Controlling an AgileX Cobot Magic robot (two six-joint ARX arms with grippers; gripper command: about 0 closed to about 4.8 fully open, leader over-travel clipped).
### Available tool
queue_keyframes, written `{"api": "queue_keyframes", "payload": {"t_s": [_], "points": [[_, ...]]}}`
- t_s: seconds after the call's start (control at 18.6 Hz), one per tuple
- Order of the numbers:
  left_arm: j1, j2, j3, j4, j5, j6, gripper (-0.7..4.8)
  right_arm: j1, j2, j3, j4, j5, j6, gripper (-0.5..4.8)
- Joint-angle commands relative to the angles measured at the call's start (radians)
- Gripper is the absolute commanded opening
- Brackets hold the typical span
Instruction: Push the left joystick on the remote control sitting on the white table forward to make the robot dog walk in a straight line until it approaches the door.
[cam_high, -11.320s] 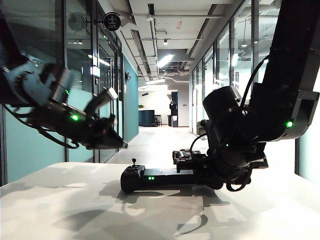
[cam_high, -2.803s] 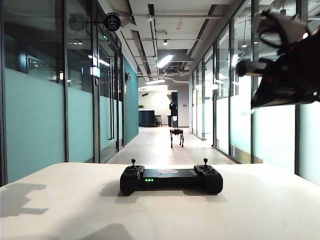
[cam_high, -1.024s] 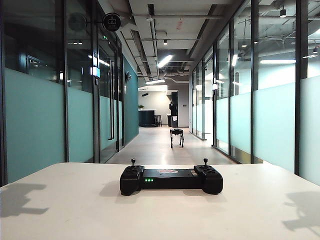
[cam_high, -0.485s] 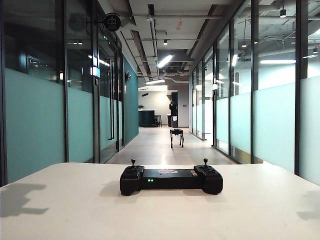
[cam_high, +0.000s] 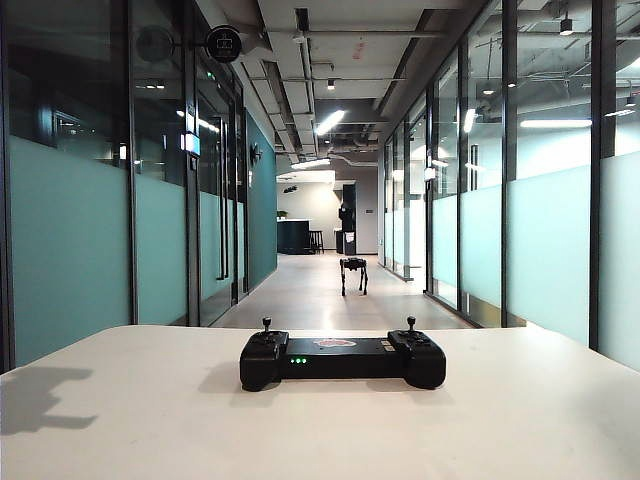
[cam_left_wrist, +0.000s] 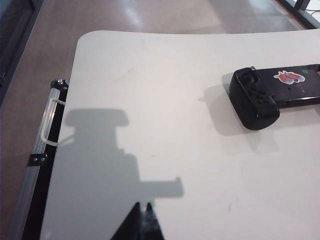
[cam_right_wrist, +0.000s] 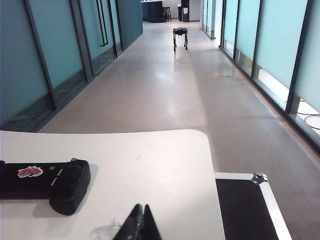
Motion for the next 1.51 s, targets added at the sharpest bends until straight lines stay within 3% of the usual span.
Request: {"api": "queue_keyframes", "payload": {"t_s": [0.05, 0.81, 1.13, 1.51], "points": [[-0.001, -0.001, 0.003, 0.006, 0.003, -0.002, -0.05, -0.001, -0.003, -0.009, 0.016, -0.003, 0.004, -0.06], [-0.001, -0.001, 0.003, 0.005, 0.003, -0.002, -0.05, -0.001, -0.003, -0.009, 0.016, 0.008, 0.004, -0.05], [0.008, -0.156, 0.001, -0.005, -0.003, 0.002, -0.06, -0.001, -0.003, -0.009, 0.015, 0.008, 0.004, -0.05], [0.103, -0.31, -0.014, 0.009, 0.039, 0.046, -0.06, -0.001, -0.003, -0.009, 0.015, 0.008, 0.004, -0.05]]}}
